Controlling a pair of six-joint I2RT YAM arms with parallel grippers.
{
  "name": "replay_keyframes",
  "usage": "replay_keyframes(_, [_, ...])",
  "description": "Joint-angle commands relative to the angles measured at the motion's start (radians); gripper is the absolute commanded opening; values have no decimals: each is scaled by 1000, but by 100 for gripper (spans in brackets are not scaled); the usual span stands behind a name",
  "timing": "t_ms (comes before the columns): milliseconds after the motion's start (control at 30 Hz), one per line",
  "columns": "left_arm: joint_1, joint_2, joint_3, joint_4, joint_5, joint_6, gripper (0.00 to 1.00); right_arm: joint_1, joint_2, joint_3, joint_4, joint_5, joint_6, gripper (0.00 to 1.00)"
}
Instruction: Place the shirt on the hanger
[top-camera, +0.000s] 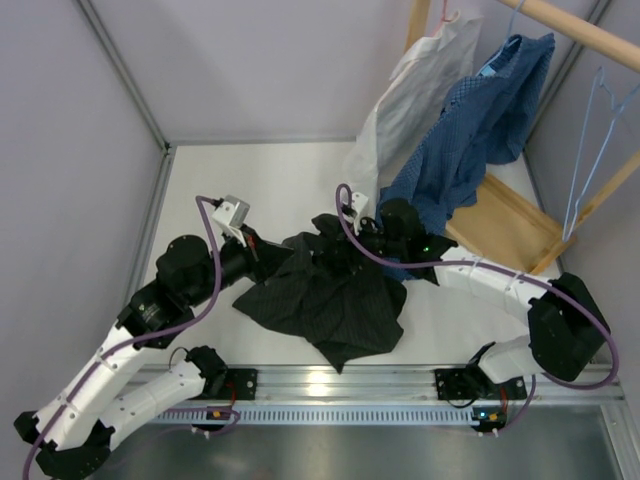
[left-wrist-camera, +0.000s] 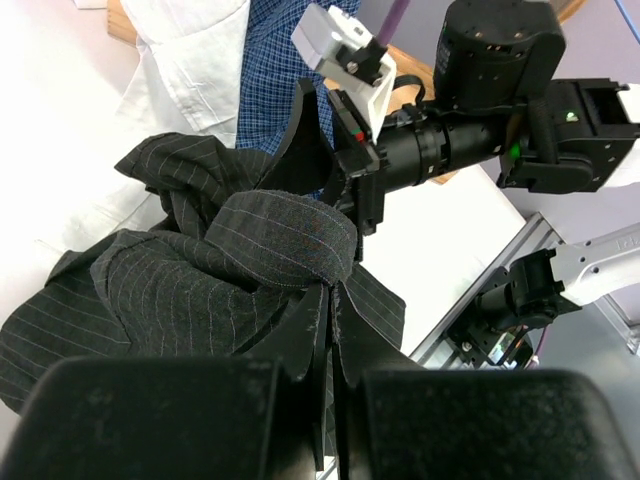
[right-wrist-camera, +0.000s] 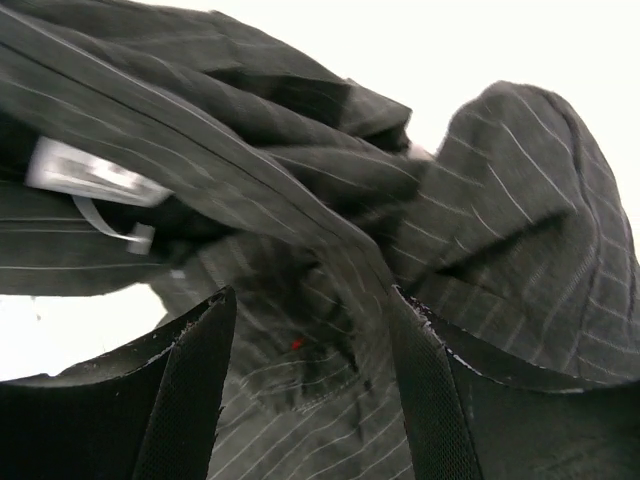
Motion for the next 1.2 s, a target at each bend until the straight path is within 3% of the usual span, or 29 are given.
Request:
replay_keyframes(0, [3, -4, 50, 5, 1, -6, 0, 2, -2, -23, 145, 67, -16, 60])
replay_keyframes(200, [3, -3, 54, -11, -29, -8, 0, -1, -6, -10, 107, 139, -33, 61])
replay_keyframes(400, [3, 2, 60, -12, -37, -4, 0, -4, 122, 34, 84, 64, -1, 63])
replay_keyframes(467, [3, 5, 63, -12, -52, -3, 0, -1, 152, 31, 111, 19, 19, 41])
replay_keyframes(500, [3, 5, 62, -12, -68, -3, 0, 1, 142, 28, 122, 15, 30, 25])
replay_keyframes(533, [3, 5, 65, -12, -109, -6, 0, 2, 125, 26, 134, 25, 39, 0])
replay_keyframes(633, [3, 25, 105, -23, -291, 12, 0, 12, 44, 69, 87, 114, 74, 0])
replay_keyframes(733, [3, 109, 236, -47, -481, 63, 0, 79, -47, 248, -137, 371, 68, 0])
replay_keyframes(767, [4, 143, 288, -55, -541, 98, 0, 103, -62, 379, -194, 434, 56, 0])
replay_keyframes(833, [4, 268, 497, -72, -560, 141, 0, 176, -81, 538, -359, 599, 10, 0])
replay_keyframes(900, [4, 369, 687, -125, -579, 212, 0, 246, -40, 846, -477, 710, -34, 0])
replay_keyframes(933, [4, 467, 890, -144, -577, 235, 0, 271, -10, 958, -601, 743, -89, 0])
replay_keyframes(967, [4, 511, 989, -158, -565, 277, 0, 291, 19, 1201, -663, 769, -111, 0])
replay_keyframes(1033, [4, 598, 1199, -170, -467, 320, 0, 357, 118, 1424, -805, 870, -172, 0])
replay_keyframes(1067, [4, 609, 1227, -167, -423, 325, 0, 374, 137, 1553, -830, 906, -192, 0])
replay_keyframes(1100, [4, 609, 1231, -167, -330, 328, 0, 395, 134, 1563, -841, 973, -198, 0])
replay_keyframes(1133, [4, 579, 1146, -144, -274, 321, 0, 397, 110, 1538, -843, 995, -180, 0])
replay_keyframes(1167, [3, 544, 1052, -103, -222, 316, 0, 398, 76, 1410, -837, 1009, -156, 0])
